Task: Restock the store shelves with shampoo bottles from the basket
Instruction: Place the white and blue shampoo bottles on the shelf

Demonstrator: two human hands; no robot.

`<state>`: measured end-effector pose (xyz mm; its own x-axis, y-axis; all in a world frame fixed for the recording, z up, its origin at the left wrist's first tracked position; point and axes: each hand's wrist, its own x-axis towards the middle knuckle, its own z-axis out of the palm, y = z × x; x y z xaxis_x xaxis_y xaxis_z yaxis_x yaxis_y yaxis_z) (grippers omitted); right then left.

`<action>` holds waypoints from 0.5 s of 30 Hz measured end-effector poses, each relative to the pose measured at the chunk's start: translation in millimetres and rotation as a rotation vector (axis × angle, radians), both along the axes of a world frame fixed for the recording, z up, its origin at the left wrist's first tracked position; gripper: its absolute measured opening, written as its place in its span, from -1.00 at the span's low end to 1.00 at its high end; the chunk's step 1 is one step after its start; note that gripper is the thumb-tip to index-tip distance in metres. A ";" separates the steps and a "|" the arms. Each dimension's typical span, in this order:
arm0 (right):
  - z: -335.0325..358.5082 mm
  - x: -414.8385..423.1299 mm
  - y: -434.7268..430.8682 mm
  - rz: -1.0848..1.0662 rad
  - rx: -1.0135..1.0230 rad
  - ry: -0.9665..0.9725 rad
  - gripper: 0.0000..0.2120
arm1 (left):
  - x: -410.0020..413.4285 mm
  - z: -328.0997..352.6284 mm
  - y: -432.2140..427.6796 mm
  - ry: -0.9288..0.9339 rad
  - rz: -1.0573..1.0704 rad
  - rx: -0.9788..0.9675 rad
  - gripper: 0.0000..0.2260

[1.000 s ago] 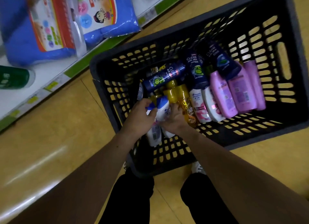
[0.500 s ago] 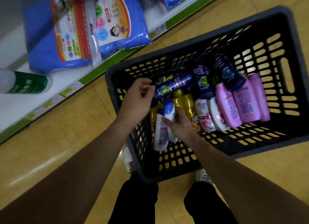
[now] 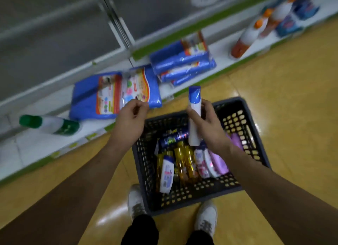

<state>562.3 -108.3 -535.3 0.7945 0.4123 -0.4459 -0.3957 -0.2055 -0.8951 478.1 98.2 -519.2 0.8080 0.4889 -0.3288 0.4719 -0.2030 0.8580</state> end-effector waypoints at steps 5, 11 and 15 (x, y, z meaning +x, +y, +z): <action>106.1 35.8 21.7 0.014 0.125 -0.106 -0.49 | 23.8 101.1 17.7 -0.140 0.081 0.026 -0.74; 224.3 54.2 73.5 -0.031 0.269 -0.205 -0.54 | 47.8 221.5 17.0 -0.310 0.033 -0.094 -0.81; 291.3 55.7 110.4 -0.070 0.379 -0.201 -0.71 | 54.5 280.4 20.3 -0.310 -0.025 -0.265 -0.54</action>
<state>618.0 2.1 -244.0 0.8818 0.4595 -0.1064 -0.2069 0.1740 -0.9628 532.6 118.5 -238.8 0.8994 0.3986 -0.1795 0.1801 0.0361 0.9830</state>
